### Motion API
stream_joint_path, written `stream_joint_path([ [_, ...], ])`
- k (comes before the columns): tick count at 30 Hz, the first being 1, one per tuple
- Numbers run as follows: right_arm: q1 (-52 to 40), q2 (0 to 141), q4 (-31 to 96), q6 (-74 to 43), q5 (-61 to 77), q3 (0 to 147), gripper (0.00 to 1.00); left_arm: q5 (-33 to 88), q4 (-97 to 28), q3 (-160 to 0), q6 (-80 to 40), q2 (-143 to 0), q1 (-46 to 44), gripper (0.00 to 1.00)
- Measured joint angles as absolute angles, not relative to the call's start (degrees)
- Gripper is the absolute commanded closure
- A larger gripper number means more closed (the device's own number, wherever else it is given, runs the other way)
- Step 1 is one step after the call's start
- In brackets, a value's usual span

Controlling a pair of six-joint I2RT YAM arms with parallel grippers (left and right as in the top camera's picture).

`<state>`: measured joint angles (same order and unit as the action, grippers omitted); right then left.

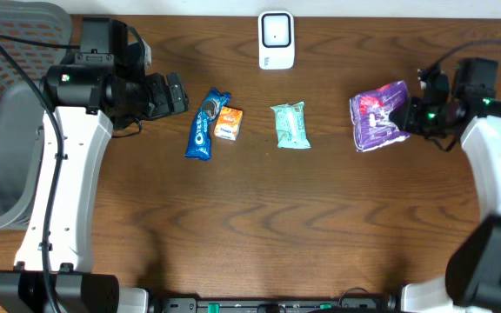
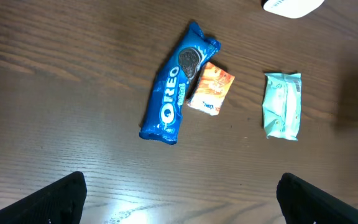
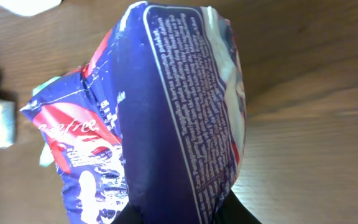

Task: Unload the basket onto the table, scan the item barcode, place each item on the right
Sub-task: 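Carry the pink pad pack toward the scanner beside the green wrapper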

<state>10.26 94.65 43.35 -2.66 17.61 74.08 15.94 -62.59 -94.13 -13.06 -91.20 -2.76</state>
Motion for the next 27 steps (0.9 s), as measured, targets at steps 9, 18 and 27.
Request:
stream_joint_path([
  [9,-12.25,93.49,51.77,-21.43,-32.45,74.06,0.86,15.94,-62.57,-94.13,-13.06,-91.20,-2.76,0.02],
  [18,-23.73,110.34,49.76,-29.17,-49.01,73.91,0.71,15.92,-62.57,-94.13,-13.06,-91.20,-2.76,0.02],
  [27,-31.94,111.79,47.37,-29.56,-45.60,76.14,0.35,15.92,-62.57,-94.13,-13.06,-91.20,-2.76,0.02],
])
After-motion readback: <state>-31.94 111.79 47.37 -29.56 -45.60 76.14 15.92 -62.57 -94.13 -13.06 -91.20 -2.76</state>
